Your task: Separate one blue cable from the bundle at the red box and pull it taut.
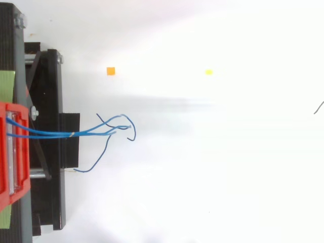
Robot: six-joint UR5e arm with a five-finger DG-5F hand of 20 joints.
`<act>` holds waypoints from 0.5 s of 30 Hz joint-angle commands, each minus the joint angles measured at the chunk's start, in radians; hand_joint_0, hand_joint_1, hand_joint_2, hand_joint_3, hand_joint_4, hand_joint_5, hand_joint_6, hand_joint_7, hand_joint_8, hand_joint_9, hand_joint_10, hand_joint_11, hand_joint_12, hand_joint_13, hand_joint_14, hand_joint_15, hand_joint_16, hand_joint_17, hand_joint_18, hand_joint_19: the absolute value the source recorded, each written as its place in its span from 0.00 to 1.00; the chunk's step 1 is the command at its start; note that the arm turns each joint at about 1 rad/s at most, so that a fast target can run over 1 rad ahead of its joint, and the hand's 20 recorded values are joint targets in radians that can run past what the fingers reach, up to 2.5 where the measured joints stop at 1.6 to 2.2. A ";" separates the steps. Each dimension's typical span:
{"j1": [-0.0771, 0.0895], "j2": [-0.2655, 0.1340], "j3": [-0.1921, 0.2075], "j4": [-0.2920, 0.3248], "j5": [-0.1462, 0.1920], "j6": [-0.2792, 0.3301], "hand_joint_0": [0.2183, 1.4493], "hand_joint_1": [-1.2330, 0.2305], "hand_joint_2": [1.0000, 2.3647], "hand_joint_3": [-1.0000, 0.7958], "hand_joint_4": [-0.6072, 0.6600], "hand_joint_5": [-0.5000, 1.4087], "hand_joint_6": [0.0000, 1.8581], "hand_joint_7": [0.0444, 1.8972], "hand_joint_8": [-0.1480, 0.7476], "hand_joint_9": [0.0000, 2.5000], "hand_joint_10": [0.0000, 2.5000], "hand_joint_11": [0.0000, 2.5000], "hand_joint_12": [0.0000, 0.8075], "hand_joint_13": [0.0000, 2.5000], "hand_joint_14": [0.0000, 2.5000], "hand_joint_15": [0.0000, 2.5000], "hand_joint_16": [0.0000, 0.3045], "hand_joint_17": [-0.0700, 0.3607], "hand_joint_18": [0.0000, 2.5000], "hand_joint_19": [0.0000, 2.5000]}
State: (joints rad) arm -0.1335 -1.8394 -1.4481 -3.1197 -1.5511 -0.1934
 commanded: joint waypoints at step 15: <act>0.046 -0.087 0.000 0.113 0.063 -0.166 0.28 0.40 0.00 0.28 0.70 0.15 0.27 0.41 0.56 0.28 0.01 0.22 0.52 0.29 0.01 0.15 0.21 0.50 0.29 0.26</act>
State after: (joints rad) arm -0.1077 -1.8974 -1.4483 -3.0525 -1.5014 -0.3220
